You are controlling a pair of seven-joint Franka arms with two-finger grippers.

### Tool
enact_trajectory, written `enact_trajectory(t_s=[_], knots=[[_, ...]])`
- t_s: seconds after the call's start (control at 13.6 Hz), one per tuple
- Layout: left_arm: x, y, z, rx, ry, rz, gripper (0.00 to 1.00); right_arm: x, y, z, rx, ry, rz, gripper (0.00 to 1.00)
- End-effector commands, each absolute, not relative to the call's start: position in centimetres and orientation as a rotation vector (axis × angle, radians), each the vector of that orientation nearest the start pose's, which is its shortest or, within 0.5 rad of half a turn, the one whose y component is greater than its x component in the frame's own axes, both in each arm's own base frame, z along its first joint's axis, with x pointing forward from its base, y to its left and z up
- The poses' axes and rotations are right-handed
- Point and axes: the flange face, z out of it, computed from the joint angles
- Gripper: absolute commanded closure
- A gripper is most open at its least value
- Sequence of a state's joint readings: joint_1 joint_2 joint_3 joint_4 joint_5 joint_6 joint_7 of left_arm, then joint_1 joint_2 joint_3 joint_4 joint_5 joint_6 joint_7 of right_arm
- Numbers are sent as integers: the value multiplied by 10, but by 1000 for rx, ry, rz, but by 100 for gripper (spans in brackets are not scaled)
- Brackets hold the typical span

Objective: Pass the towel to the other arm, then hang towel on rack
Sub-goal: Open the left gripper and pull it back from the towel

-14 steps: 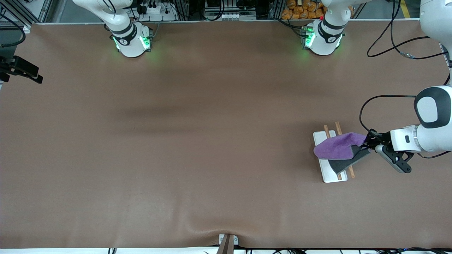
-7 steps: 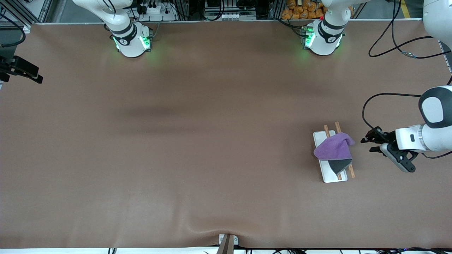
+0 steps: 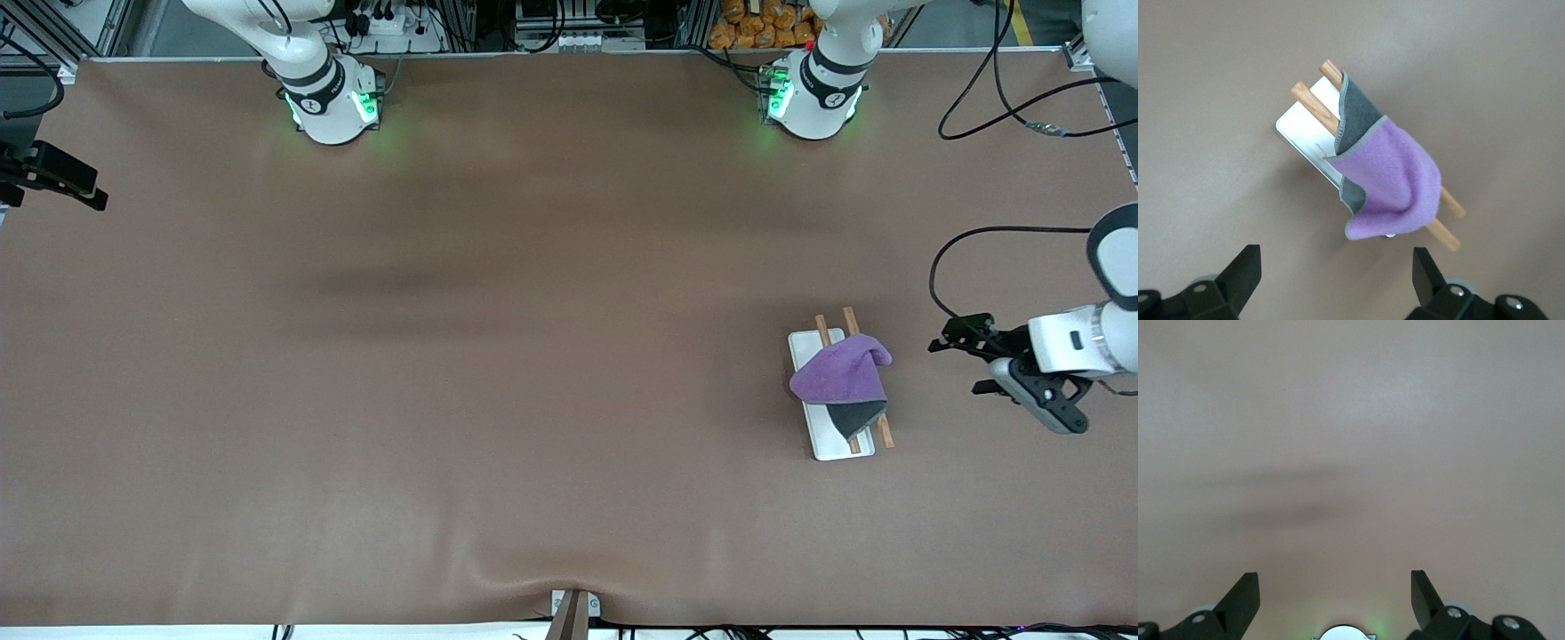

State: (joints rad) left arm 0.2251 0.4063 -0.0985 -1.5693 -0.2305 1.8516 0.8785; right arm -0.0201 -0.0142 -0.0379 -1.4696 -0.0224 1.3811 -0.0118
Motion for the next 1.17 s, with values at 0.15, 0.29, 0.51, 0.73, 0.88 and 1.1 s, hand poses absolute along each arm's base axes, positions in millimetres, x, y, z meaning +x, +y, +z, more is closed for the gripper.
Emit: enact_trajectory(t_s=[0.15, 0.29, 0.51, 0.73, 0.88, 1.1], knots=[[645, 67, 460, -3294, 895, -33, 0, 530, -39, 667, -3158, 112, 105, 0], [641, 64, 477, -3316, 778, -36, 0, 530, -39, 667, -3160, 113, 103, 0], [636, 65, 505, -3302, 653, -1, 0, 530, -41, 671, -3160, 118, 91, 0], [630, 64, 529, -3304, 476, 30, 0, 530, -41, 671, -3160, 120, 91, 0], [623, 46, 551, -3275, 354, 23, 0, 530, -41, 671, -3158, 120, 91, 0], [612, 22, 577, -3229, 125, 19, 0, 530, -41, 671, -3160, 120, 91, 0]])
